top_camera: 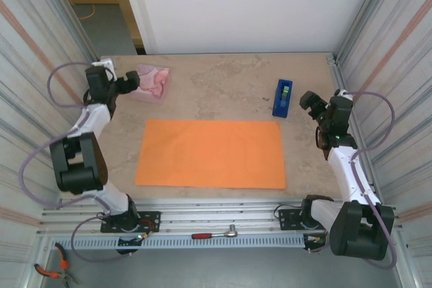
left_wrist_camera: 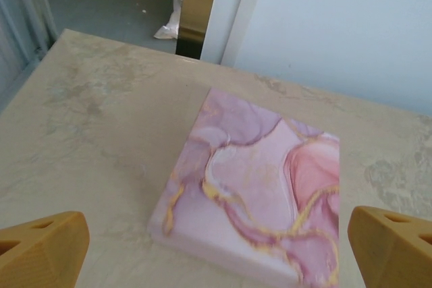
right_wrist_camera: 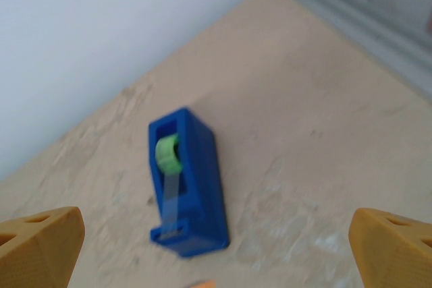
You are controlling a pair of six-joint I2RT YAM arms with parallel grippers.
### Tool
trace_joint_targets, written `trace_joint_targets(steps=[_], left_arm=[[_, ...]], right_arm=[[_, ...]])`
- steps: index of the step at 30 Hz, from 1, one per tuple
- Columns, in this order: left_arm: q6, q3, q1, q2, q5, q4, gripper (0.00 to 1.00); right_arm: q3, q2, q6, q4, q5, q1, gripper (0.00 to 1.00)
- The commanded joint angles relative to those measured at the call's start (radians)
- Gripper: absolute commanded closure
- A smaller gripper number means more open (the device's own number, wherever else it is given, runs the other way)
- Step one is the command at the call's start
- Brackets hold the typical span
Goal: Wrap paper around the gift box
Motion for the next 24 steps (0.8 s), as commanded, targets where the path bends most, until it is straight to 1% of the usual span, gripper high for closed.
trace_joint_targets(steps=[1,6,10,13,15,19,24], left_arm=[[-0.018,0.165,0.012,0.121,0.078,-0.158,0.01],[-0.005,0.388,0.022,0.311,0.105,-0.242,0.01],[0.008,0.55,0.026,0.446,0.135,-0.343,0.01],[0.007,0.627,0.026,0.531,0.191,-0.401,0.01],[-0.017,0.653,0.025,0.565,0.245,-0.421,0.01],[-0.06,0.648,0.007,0.588,0.345,-0.416,0.01],[-0.071,0.609,-0.063,0.567,0.435,-0.397,0.01]], right_arm=[[0.045,0.013,0.026,-0.096,-0.179,0.008,0.01],[0.067,0.037,0.018,-0.127,-0.271,0.033,0.01],[0.089,0.055,0.004,-0.175,-0.294,0.072,0.01],[0.103,0.061,-0.001,-0.209,-0.29,0.104,0.01],[0.114,0.07,0.001,-0.226,-0.295,0.117,0.01],[0.118,0.096,0.021,-0.221,-0.32,0.13,0.01],[0.146,0.179,0.062,-0.2,-0.341,0.168,0.01]])
